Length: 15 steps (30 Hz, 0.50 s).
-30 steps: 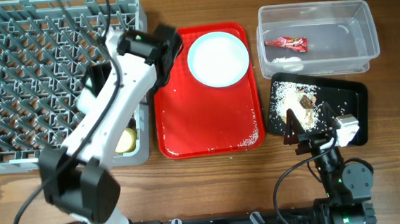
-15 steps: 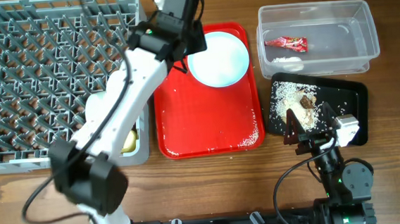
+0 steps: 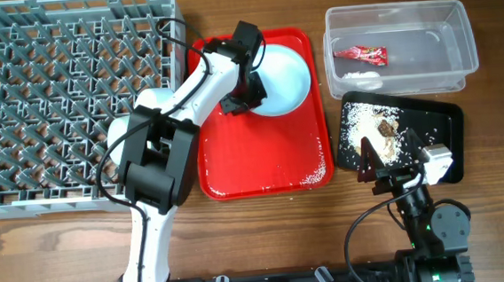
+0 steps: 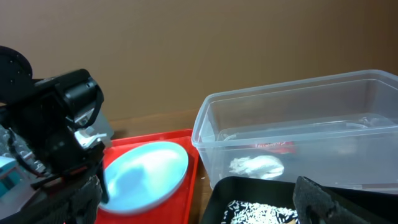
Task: Sort waste into correct bins and load items into the dishwasher rack
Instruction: 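Move the left gripper to the white plate and grasp its rim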
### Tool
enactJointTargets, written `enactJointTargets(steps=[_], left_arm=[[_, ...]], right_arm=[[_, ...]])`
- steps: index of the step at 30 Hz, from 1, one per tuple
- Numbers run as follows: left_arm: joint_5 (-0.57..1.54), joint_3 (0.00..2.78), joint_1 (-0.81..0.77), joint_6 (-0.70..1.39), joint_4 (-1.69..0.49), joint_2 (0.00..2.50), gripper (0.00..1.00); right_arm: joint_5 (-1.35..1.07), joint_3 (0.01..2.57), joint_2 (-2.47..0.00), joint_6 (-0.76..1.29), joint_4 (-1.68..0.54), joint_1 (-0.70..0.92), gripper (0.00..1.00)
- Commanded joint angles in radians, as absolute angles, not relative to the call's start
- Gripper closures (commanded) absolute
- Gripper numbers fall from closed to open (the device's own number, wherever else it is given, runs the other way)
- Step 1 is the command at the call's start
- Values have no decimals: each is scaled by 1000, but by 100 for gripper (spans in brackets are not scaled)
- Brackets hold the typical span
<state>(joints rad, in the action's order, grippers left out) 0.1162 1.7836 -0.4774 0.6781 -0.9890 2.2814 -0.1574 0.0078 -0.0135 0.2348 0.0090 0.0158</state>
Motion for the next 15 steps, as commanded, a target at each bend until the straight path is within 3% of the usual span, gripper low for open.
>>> enactJointTargets(steps=[1,3,7,11,15], left_arm=[[66,1786,-474,650,-1098,2290,87],[9,1786,-466,636,-1200,2278,86],[-81,1788,-440,636,-1322,2185,74],[-71,1788,-450,629,-1281,2026,39],[138,1788,-530,475,-1151,1982,44]], right_arm=[[-178,5,-4,236,15,12,0],[-178,5,-4,237,15,12,0],[-178,5,-4,236,15,12,1],[-178,5,-4,236,15,12,0],[-178,5,-4,236,15,12,0]])
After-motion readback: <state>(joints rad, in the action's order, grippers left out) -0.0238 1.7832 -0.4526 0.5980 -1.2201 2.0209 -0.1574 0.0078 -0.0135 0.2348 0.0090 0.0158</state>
